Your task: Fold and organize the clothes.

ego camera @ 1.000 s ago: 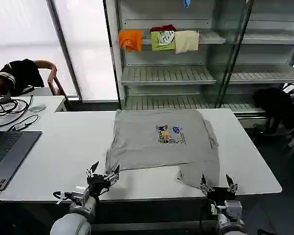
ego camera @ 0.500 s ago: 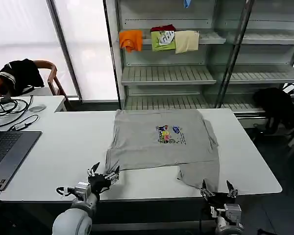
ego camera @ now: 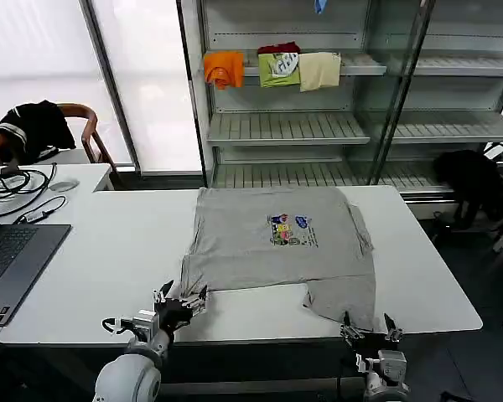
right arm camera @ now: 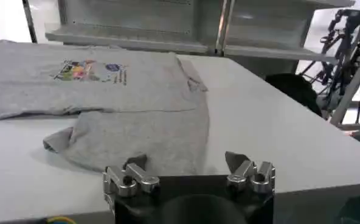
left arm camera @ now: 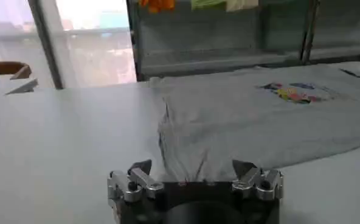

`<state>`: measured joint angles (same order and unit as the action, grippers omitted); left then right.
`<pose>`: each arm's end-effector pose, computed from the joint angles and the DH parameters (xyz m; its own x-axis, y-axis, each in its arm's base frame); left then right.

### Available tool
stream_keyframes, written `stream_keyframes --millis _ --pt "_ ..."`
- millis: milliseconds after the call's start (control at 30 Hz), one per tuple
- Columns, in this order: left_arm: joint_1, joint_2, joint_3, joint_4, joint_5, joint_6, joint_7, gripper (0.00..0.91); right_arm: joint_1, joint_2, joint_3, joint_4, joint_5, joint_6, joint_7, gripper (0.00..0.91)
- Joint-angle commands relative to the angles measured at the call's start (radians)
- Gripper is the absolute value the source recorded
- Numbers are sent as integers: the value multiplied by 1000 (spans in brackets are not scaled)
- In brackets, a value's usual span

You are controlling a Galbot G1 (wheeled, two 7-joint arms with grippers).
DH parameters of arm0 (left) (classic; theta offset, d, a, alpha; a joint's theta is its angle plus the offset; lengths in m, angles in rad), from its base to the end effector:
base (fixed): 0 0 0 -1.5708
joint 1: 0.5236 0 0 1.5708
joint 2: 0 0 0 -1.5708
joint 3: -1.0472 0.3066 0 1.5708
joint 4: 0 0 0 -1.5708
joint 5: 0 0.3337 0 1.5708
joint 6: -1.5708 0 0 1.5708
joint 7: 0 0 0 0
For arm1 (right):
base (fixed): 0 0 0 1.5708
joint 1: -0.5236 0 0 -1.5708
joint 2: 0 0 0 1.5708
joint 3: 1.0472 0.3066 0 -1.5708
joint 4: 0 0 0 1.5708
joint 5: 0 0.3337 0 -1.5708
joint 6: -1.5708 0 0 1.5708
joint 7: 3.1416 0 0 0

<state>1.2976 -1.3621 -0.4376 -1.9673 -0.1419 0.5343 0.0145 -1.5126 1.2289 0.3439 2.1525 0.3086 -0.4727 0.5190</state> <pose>0.2527 0.0110 -0.2497 -0.9057 0.1401 0.4002 0.1670 0.9854 0.0330 0.1855 0.0056 -0.2418 -0.8993 0.1745 0.4009 0.1358 0.9830 -0.1233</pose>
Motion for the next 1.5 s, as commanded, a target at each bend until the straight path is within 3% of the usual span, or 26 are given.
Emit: stream_keyframes --millis 33,67,833,1067,1233,1500 --pt "-3 5 5 19 -17 9 1 20 6 4 -3 -18 -3 4 -5 121" --pt "-3 6 5 19 -18 11 1 30 7 5 -4 -21 -3 5 -6 0" --pt "2 7 8 13 -40 10 -4 20 6 -1 -9 -23 -12 46 -38 0" --pt "31 4 -18 -105 -67 0 -9 20 18 -4 20 63 -3 57 -62 0" --pt "25 3 -40 -162 -84 -3 -10 20 78 10 36 76 -9 98 -91 0" --pt "-49 2 -56 -119 -113 -60 -8 20 239 47 47 -7 -29 105 -118 0"
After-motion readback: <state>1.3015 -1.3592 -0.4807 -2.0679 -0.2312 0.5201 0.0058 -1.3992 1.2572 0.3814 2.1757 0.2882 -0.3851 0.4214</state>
